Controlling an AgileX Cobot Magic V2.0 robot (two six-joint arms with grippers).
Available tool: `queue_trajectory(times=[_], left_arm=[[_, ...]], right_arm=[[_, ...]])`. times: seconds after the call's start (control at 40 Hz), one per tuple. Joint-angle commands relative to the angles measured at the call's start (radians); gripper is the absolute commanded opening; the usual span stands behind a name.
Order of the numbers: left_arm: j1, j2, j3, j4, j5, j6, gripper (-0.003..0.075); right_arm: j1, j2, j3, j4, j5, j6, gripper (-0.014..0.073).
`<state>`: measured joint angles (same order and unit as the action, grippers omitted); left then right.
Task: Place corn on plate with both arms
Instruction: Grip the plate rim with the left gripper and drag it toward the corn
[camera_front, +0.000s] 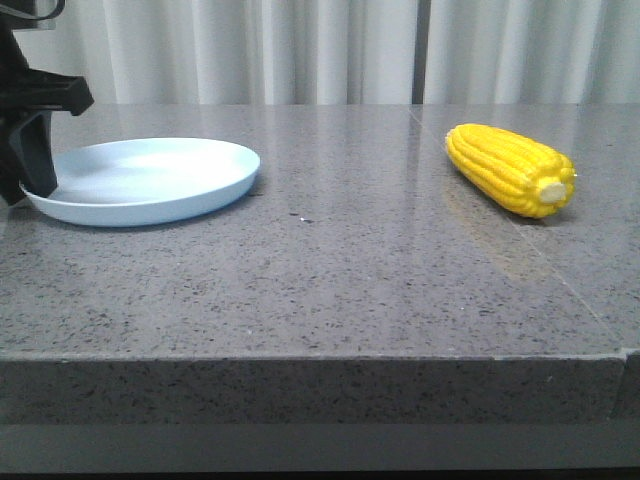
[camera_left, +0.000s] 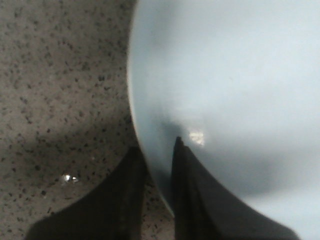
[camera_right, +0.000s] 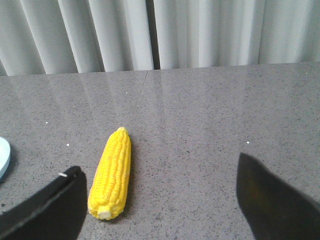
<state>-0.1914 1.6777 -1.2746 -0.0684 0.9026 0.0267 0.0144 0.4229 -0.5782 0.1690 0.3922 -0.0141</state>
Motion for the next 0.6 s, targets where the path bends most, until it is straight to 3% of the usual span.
queue_trajectory(times=[0.0, 0.28, 0.57], left_arm=[[-0.004, -0.039, -0.030, -0.009, -0.028, -0.004, -0.0020], [-0.004, -0.065, -0.049, -0.063, -0.048, -0.004, -0.0020], [-0.030, -0.096, -0.183, -0.306, -0.024, 0.020, -0.0020]], right_arm=[[-0.006, 0.012, -0.035, 0.000, -0.072, -0.004, 0.0631], [-0.006, 0.012, -0.035, 0.000, -0.072, -0.004, 0.0631], [-0.006, 0.012, -0.035, 0.000, -0.072, -0.004, 0.0631]])
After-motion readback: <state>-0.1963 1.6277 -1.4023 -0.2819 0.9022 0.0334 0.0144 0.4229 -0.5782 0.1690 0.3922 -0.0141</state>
